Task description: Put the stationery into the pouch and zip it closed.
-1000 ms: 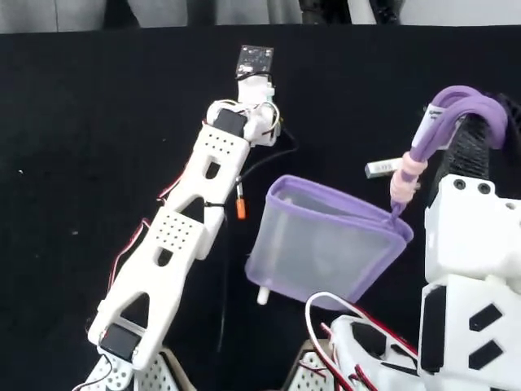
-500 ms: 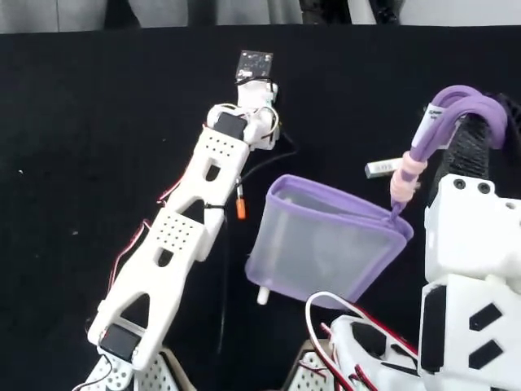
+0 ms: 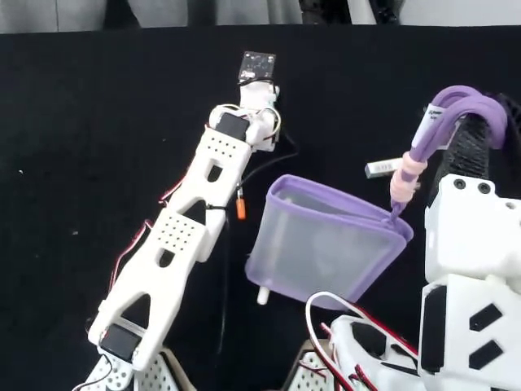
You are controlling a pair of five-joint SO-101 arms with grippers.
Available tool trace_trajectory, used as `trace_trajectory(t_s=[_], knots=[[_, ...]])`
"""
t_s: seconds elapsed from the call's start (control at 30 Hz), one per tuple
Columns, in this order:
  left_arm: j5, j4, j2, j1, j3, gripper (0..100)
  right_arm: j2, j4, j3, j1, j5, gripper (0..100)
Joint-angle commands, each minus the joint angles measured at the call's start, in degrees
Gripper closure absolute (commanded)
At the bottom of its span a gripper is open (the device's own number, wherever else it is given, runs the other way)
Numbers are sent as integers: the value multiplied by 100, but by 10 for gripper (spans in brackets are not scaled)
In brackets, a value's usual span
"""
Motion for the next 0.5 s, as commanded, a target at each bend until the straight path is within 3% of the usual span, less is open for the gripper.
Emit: trace_trajectory(t_s=[0.0,0.47], knots=[[26,422,-246,259,-180,971,31,26,-154,9,44,988],[18,3015,-2796,207,-163,971,31,18,-154,9,44,988]])
